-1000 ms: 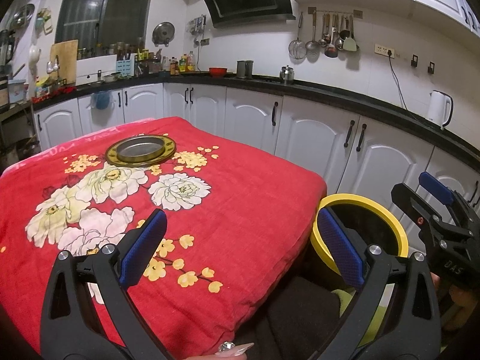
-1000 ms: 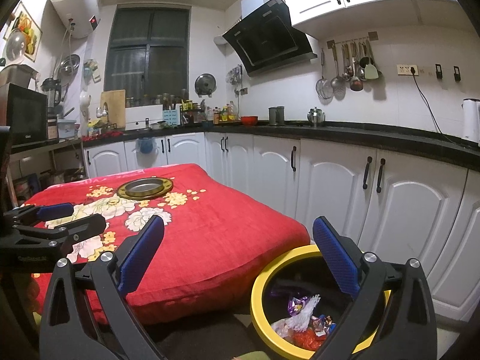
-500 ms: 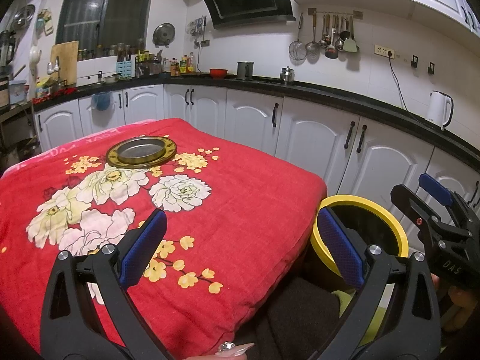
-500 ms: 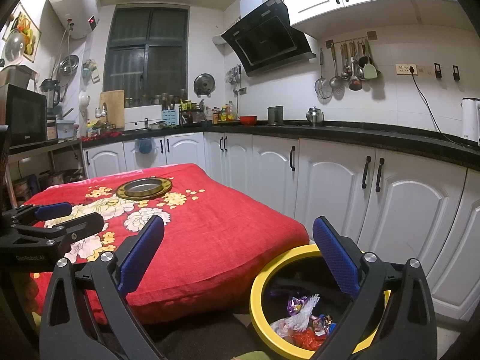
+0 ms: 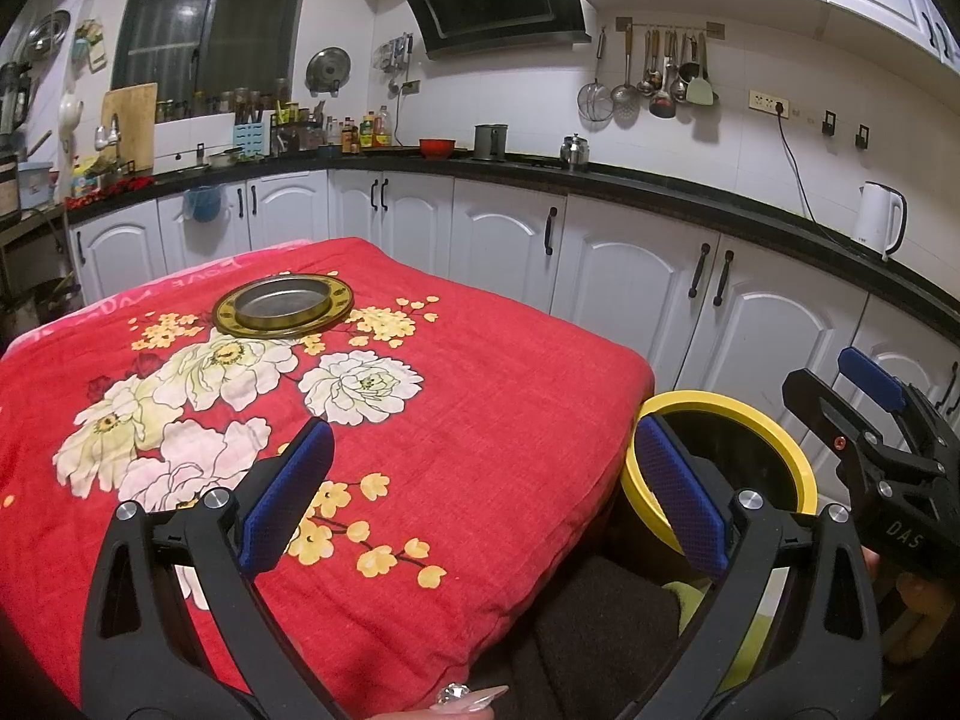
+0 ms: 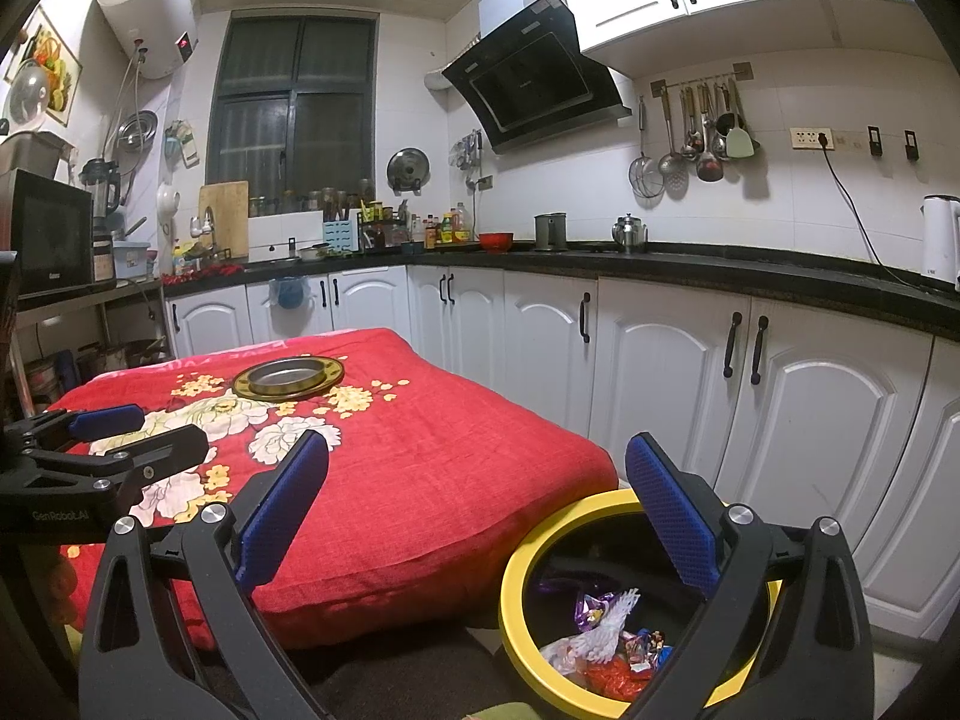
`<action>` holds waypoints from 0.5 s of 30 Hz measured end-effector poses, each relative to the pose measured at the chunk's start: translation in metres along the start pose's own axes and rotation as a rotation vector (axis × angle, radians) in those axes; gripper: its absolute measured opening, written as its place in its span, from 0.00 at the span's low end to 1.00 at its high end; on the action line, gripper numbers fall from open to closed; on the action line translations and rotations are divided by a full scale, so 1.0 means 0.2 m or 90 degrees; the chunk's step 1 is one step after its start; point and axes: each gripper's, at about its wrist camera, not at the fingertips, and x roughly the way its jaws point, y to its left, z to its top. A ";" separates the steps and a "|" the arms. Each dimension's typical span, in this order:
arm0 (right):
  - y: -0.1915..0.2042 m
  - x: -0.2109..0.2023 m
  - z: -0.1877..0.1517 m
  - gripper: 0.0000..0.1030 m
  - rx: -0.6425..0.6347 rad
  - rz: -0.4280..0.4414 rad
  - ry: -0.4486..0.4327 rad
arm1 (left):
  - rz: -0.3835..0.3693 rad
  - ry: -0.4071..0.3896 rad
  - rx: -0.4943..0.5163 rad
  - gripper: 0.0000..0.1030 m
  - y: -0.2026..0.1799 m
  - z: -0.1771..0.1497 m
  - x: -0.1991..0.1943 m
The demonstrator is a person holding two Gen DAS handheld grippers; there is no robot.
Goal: Collect trash
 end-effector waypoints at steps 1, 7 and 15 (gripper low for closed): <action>0.00 0.00 0.00 0.94 0.000 0.000 0.000 | 0.000 0.000 0.000 0.89 0.00 0.00 0.00; 0.00 0.00 0.00 0.94 0.000 0.001 0.000 | 0.000 0.000 -0.001 0.89 0.00 0.01 -0.01; 0.00 0.00 0.00 0.94 0.000 0.000 0.001 | -0.002 -0.002 0.000 0.89 0.00 0.01 -0.01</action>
